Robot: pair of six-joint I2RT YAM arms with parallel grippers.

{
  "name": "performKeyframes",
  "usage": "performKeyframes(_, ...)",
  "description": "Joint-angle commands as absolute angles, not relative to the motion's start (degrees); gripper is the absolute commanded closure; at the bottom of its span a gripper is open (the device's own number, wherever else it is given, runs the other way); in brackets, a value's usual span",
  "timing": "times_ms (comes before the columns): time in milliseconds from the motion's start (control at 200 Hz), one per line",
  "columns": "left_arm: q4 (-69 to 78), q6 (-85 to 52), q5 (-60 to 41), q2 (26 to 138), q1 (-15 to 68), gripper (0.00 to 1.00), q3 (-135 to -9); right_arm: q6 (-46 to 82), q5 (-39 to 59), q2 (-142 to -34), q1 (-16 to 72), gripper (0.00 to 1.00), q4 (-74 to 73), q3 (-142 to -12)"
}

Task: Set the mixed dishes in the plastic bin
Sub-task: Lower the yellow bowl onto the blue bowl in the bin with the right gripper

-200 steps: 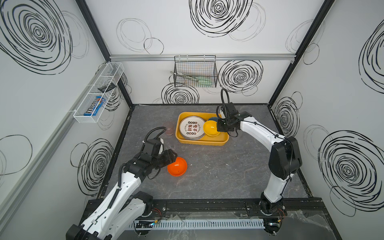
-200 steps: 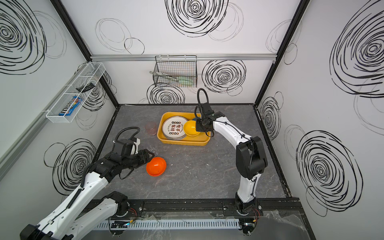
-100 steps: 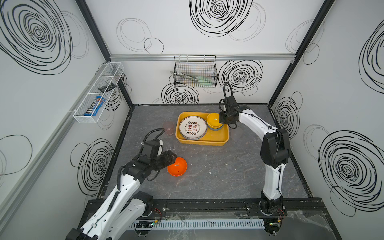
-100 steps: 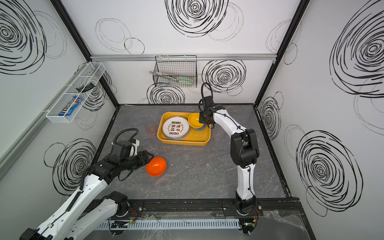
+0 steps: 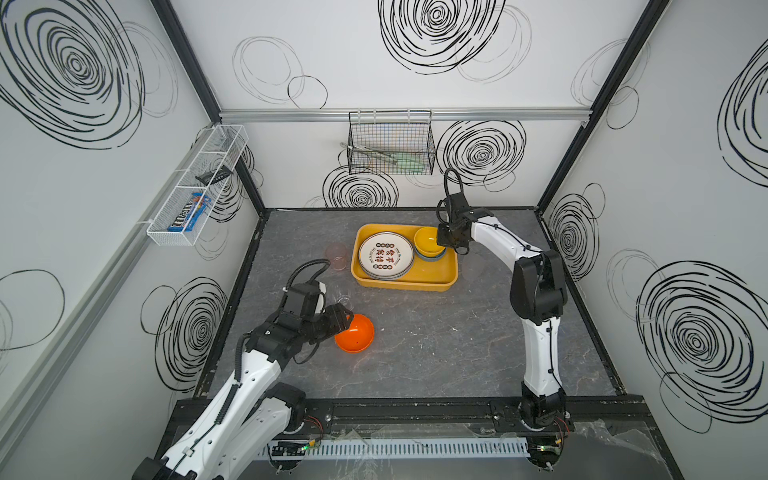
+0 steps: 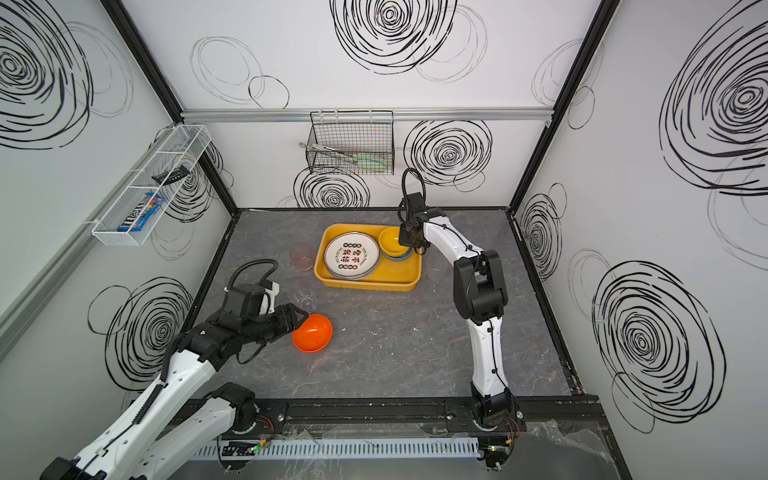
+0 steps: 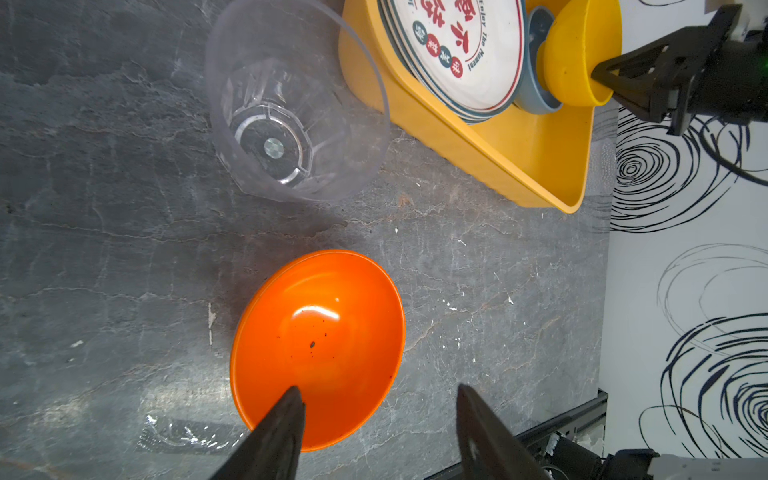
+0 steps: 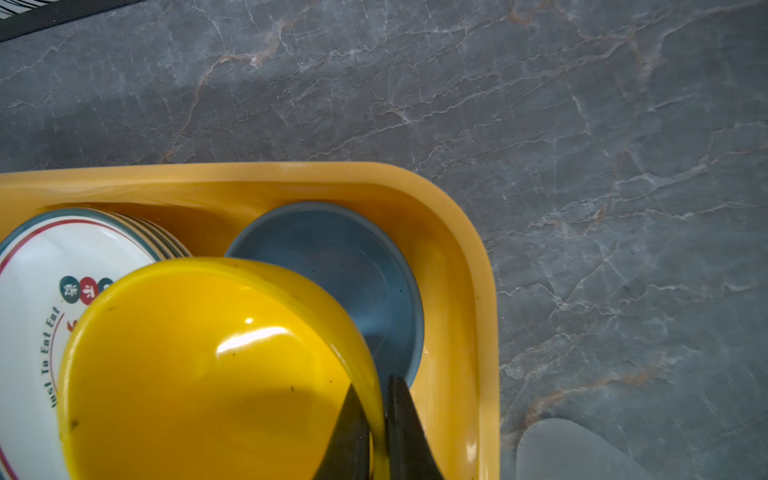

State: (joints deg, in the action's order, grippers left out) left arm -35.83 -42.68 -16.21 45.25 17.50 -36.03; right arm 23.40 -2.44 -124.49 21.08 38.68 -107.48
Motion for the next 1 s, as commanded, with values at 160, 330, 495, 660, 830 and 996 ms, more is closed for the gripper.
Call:
performKeyframes(160, -34.26, -42.98, -16.52, 44.73, 16.92, 0.38, -35.17, 24.52, -4.03, -126.55, 20.74, 0.89, 39.43, -111.45)
performKeyframes(330, -34.19, -42.98, -16.62, 44.72, 16.86, 0.38, -34.89, 24.52, -4.35, -127.48, 20.7, 0.88, 39.79, -112.24)
performKeyframes(495, -34.1, -42.98, -16.61, 44.58, 16.8, 0.38, -34.68, 24.69, -4.48, -128.19, 20.8, 0.87, 39.81, -112.47)
performKeyframes(660, -34.19, -43.07, -16.64, 44.3, 16.76, 0.38, -34.56, 24.78, -4.57, -128.74, 20.81, 0.87, 39.77, -112.46)
performKeyframes(830, -34.12, -43.15, -16.55, 44.18, 16.63, 0.38, -34.36, 24.79, -4.5, -129.25, 20.98, 0.86, 39.5, -112.2)
performKeyframes(996, -34.01, -43.24, -16.61, 44.2, 16.48, 0.38, -34.11, 24.87, -4.78, -129.37, 21.2, 0.78, 39.53, -112.21)
